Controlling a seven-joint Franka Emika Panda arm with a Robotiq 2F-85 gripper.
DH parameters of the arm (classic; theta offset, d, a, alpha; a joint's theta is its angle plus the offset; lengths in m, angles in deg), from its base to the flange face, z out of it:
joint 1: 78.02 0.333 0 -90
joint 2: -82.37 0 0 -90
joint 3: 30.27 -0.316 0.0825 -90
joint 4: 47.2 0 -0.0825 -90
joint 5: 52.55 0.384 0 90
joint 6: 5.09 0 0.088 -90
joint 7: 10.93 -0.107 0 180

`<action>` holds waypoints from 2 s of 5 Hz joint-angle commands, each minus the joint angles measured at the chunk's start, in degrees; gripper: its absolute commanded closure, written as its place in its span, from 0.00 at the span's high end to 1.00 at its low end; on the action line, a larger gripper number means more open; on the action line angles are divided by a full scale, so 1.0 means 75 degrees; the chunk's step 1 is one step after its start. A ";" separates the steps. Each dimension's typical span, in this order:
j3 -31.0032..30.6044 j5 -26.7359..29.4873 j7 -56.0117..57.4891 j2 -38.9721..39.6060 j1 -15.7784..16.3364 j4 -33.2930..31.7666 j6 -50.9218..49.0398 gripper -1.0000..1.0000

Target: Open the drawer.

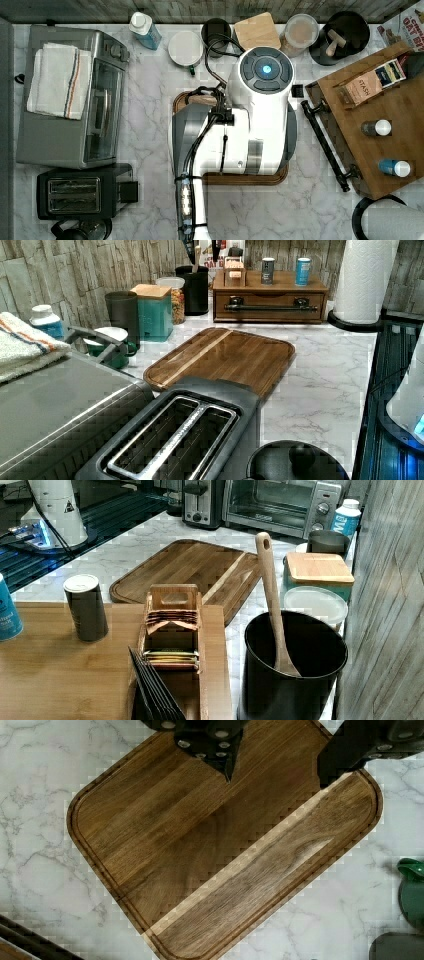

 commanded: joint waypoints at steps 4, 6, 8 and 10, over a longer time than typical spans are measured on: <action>0.0185 -0.0054 0.2991 -0.1160 -0.0228 -0.1653 0.0501 1.00; 0.0642 -0.0550 0.5631 -0.2054 -0.0437 -0.3009 0.1114 1.00; 0.1367 -0.0797 0.7390 -0.2292 -0.0653 -0.3698 0.1468 1.00; 0.2357 -0.1112 0.9074 -0.2163 -0.0549 -0.4084 0.2641 1.00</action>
